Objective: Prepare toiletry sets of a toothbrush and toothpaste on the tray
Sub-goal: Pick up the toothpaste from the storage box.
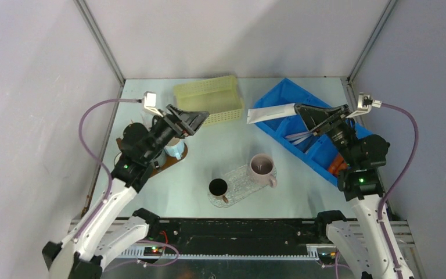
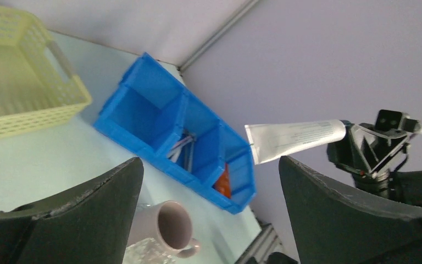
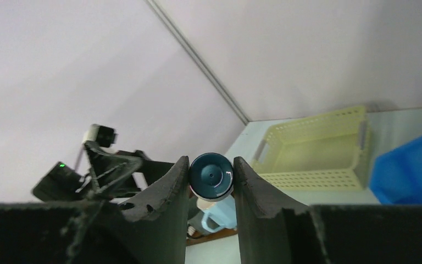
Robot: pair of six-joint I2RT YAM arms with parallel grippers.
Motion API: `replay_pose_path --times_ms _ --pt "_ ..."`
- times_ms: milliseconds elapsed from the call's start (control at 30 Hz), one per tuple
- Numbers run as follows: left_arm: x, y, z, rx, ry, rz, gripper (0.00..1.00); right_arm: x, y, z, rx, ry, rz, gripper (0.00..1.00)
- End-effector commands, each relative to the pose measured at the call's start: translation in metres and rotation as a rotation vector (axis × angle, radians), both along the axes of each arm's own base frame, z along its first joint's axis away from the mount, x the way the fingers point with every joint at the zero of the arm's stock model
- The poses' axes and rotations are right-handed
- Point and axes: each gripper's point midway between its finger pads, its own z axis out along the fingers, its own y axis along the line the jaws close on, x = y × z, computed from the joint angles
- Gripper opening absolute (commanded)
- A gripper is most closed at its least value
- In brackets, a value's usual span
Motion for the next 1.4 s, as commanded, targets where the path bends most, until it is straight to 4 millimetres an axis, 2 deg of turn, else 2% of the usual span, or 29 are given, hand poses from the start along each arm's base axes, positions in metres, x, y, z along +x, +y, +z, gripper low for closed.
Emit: replay_pose_path --times_ms 0,33,67,100,133,167,200,300,467,567,733,867,1067,1200,1367 --pt "-0.004 -0.030 0.059 -0.190 -0.093 -0.116 1.00 -0.010 0.009 0.044 0.111 -0.153 0.067 0.00" --pt "-0.005 -0.034 0.068 -0.215 -0.113 -0.130 1.00 -0.011 0.013 0.045 0.127 -0.153 0.084 0.00" --pt "-0.002 -0.043 0.065 -0.219 -0.098 -0.148 0.99 -0.012 0.016 0.047 0.140 -0.160 0.099 0.00" --pt "-0.002 -0.046 0.074 -0.243 -0.112 -0.161 0.99 -0.011 0.016 0.049 0.147 -0.164 0.101 0.00" --pt "0.001 -0.055 0.070 -0.248 -0.094 -0.178 0.99 -0.011 0.018 0.050 0.160 -0.170 0.110 0.00" --pt "0.000 -0.058 0.079 -0.277 -0.107 -0.192 0.98 -0.011 0.018 0.051 0.166 -0.173 0.115 0.00" --pt "0.003 -0.066 0.075 -0.282 -0.090 -0.204 0.97 -0.011 0.019 0.053 0.182 -0.178 0.126 0.00" --pt "0.003 -0.080 0.082 -0.360 -0.068 -0.246 0.95 -0.013 0.021 0.057 0.204 -0.193 0.148 0.00" --pt "0.007 -0.103 0.072 -0.443 0.021 -0.309 0.88 -0.011 0.020 0.061 0.217 -0.213 0.140 0.00" --pt "0.007 -0.115 0.063 -0.452 0.069 -0.321 0.87 -0.009 0.020 0.061 0.221 -0.216 0.144 0.00" --pt "0.006 -0.127 0.056 -0.471 0.124 -0.358 0.84 -0.008 0.019 0.062 0.231 -0.227 0.140 0.00" --pt "-0.001 -0.135 0.062 -0.497 0.128 -0.412 0.78 -0.005 0.018 0.061 0.222 -0.234 0.122 0.00" --pt "-0.012 -0.152 0.060 -0.503 0.163 -0.504 0.68 0.003 0.015 0.058 0.207 -0.238 0.083 0.00" --pt "-0.014 -0.158 0.061 -0.507 0.171 -0.544 0.63 0.011 0.013 0.057 0.206 -0.246 0.061 0.00" --pt "-0.015 -0.161 0.057 -0.522 0.194 -0.569 0.63 0.016 0.011 0.061 0.214 -0.278 0.047 0.00"
